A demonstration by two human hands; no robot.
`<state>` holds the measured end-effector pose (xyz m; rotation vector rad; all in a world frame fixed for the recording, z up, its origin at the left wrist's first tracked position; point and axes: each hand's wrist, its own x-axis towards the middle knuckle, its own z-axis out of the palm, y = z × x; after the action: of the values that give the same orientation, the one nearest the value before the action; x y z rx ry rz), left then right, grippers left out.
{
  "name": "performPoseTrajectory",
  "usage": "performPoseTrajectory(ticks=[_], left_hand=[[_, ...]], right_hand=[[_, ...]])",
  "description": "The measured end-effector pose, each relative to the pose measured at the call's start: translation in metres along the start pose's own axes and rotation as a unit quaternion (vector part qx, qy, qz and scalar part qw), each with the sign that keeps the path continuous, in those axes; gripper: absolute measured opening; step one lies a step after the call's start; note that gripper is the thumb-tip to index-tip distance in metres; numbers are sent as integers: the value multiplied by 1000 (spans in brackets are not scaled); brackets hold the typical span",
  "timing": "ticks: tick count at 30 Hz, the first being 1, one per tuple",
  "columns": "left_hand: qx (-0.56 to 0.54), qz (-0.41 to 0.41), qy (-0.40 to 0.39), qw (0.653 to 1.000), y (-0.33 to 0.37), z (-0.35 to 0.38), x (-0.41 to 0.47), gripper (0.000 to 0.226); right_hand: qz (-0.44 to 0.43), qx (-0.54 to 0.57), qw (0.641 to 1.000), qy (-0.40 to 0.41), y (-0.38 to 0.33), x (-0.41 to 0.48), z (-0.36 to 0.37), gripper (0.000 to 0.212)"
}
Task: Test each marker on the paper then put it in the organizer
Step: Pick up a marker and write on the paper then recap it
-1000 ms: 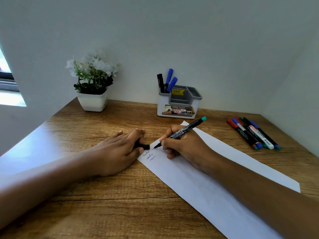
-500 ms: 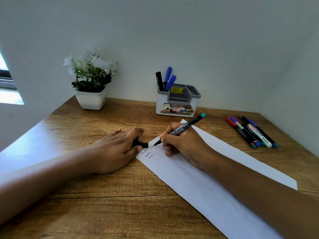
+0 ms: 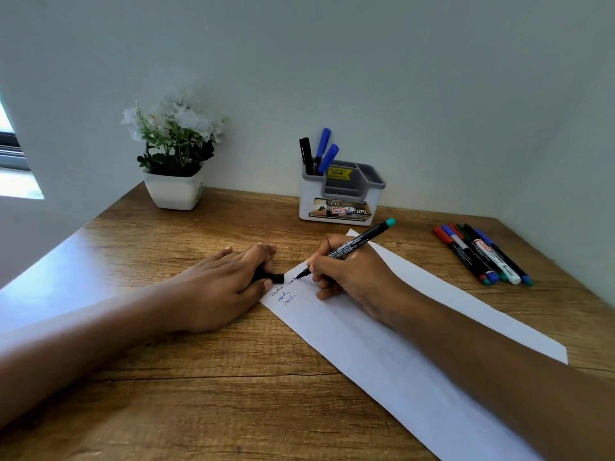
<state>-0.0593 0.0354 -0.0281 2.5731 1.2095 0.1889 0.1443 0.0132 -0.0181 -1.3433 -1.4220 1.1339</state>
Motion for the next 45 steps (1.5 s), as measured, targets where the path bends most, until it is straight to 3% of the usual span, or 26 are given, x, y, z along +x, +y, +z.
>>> performPoseTrajectory(ticks=[10, 15, 17, 19, 21, 26, 31, 34, 41, 45], left_hand=[[5, 1, 4, 1000, 1, 0, 0, 47], [1, 2, 3, 1000, 0, 0, 0, 41], [2, 0, 1, 1000, 0, 0, -1, 38], [-4, -2, -3, 1000, 0, 0, -2, 24], [-19, -6, -3, 1000, 0, -1, -2, 11], [-127, -31, 73, 989, 4, -6, -2, 13], [-215, 6, 162, 963, 14, -11, -8, 21], [-240, 16, 177, 954, 15, -12, -12, 29], [-271, 34, 184, 944, 18, -14, -12, 21], [-270, 44, 189, 943, 16, -11, -10, 13]], right_hand=[[-1, -3, 1000, 15, 0, 0, 0, 10], [11, 4, 1000, 24, -1, 0, 1, 13], [22, 69, 997, 32, -3, -1, -2, 17], [28, 152, 987, 40, -8, -2, -6, 18], [18, 157, 987, 38, -11, -4, -8, 17], [-42, 69, 997, -8, -29, -15, -4, 14], [-66, 109, 992, 8, -44, -24, -9, 11], [-71, 130, 989, 24, -48, -25, -11, 17], [-70, 125, 990, 15, -49, -27, -8, 20], [-91, 82, 992, -16, -45, -27, -4, 7]])
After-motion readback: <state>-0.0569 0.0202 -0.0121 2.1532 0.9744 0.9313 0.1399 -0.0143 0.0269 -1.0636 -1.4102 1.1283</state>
